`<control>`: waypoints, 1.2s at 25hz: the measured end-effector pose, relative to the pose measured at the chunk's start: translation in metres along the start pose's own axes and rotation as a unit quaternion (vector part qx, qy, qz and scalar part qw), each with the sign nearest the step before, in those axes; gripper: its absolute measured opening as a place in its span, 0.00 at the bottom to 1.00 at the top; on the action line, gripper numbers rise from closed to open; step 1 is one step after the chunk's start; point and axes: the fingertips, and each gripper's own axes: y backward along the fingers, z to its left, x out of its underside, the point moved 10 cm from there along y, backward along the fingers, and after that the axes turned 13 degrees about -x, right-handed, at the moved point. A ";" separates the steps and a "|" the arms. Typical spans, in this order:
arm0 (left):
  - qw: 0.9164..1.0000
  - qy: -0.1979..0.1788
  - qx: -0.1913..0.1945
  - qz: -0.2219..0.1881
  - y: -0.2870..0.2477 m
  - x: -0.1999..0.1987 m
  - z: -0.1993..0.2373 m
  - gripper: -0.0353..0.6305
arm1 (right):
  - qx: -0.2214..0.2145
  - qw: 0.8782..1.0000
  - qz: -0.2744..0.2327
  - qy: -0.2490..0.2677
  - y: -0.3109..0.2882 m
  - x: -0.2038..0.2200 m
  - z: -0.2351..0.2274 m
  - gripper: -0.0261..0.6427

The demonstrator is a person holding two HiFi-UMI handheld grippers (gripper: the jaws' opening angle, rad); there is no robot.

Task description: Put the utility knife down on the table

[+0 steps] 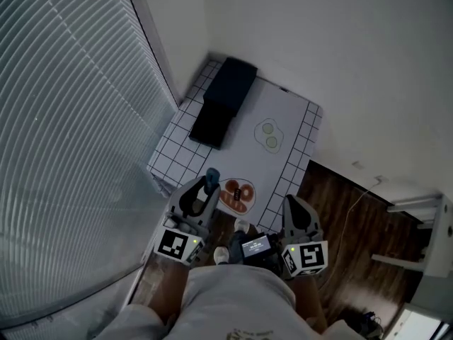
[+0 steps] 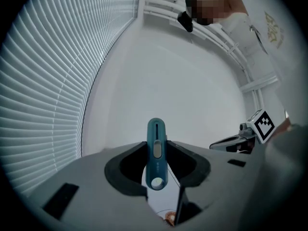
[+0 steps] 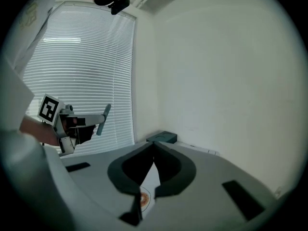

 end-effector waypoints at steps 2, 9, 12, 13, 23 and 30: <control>1.000 -0.008 0.000 0.004 -0.015 -0.003 0.001 0.25 | -0.002 1.000 -0.002 -0.006 -0.009 -0.004 -0.013 0.05; 0.999 -0.034 -0.011 -0.005 -0.040 -0.016 0.000 0.25 | -0.014 0.999 -0.017 -0.026 -0.032 -0.011 -0.048 0.05; 0.999 -0.031 -0.016 0.005 -0.049 -0.020 0.002 0.25 | -0.019 0.999 -0.009 -0.035 -0.041 -0.012 -0.053 0.05; 0.999 -0.030 -0.015 0.007 -0.052 -0.021 0.003 0.25 | -0.019 0.999 -0.005 -0.038 -0.044 -0.011 -0.055 0.05; 0.998 -0.041 0.044 0.006 -0.085 -0.030 0.028 0.25 | 0.046 0.997 -0.006 -0.054 -0.057 -0.018 -0.055 0.05; 0.995 -0.048 0.086 0.015 -0.102 -0.024 0.039 0.25 | 0.083 0.995 -0.002 -0.058 -0.058 -0.022 -0.049 0.05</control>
